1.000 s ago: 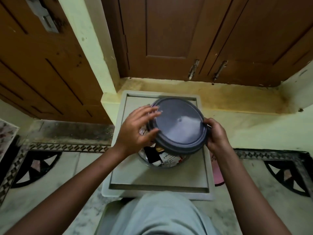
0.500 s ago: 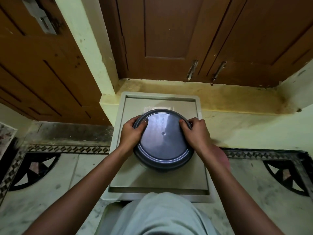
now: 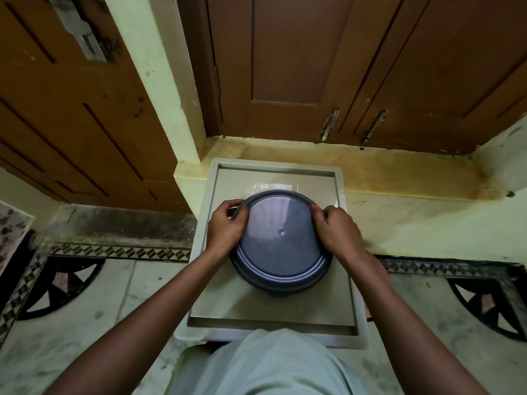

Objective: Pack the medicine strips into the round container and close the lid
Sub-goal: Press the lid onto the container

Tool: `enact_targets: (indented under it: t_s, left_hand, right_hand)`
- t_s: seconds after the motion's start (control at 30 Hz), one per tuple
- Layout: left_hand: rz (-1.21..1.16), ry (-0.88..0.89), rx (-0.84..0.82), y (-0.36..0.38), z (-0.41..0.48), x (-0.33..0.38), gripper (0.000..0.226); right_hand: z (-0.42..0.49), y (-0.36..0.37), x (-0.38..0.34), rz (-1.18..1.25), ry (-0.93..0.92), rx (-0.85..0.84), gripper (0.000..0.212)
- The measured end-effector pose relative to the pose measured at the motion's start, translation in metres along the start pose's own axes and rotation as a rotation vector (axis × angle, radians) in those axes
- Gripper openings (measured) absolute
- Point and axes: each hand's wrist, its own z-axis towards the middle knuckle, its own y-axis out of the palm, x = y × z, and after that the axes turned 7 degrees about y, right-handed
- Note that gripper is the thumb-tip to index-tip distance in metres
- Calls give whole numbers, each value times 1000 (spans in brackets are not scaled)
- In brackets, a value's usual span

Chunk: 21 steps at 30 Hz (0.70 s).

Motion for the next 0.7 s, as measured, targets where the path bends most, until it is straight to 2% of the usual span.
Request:
enact_targets:
  t_s: [0.13,0.2,0.47,0.57,0.7]
  left_hand:
    - [277,41,-273,2,34,22,36]
    - [332,51,-338,8,40,27,40]
    - [273,29,-309,12,43,27,36]
    - [299,91,-215,9,40,26,36]
    - [49,56,-132,0,16,11,37]
  right_hand:
    - [19,-7,-26,-47,-129,-130,54]
    - [26,-3,-37,-32,-166,-179,53]
    - [26,1,-42,8,-139,-134,50]
    - [20,4,-38,-43,-86,-47,53]
    - [6,1,-20,-140,52,56,47]
